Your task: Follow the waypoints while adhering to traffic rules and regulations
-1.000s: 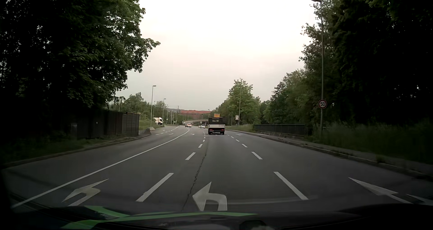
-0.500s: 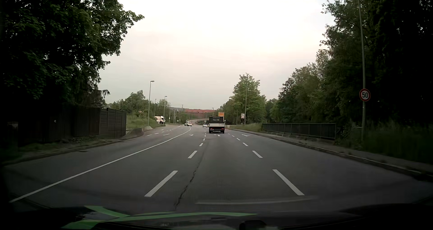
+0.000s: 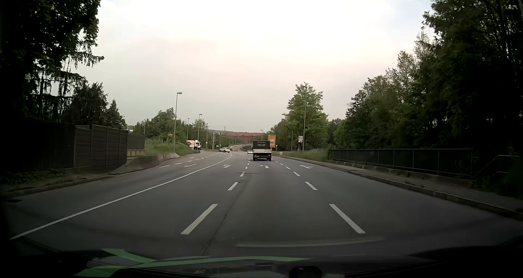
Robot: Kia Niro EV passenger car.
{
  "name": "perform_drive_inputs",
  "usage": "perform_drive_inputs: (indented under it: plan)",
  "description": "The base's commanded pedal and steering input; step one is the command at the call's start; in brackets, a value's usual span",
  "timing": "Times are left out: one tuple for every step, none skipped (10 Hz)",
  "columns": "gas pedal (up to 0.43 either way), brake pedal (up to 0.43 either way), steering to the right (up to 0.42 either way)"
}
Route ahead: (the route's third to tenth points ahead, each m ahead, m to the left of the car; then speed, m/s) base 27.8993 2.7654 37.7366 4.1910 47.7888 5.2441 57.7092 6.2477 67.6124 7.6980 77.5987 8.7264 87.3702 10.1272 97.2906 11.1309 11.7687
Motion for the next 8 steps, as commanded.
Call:
perform_drive_inputs:
  plan:
    - [0.079, 0.0, -0.012]
    - [0.079, 0.0, -0.012]
    - [0.079, 0.0, -0.012]
    - [0.079, 0.0, -0.012]
    - [0.079, 0.0, -0.011]
    - [0.079, 0.0, -0.012]
    - [0.079, 0.0, -0.012]
    - [0.079, 0.0, -0.011]
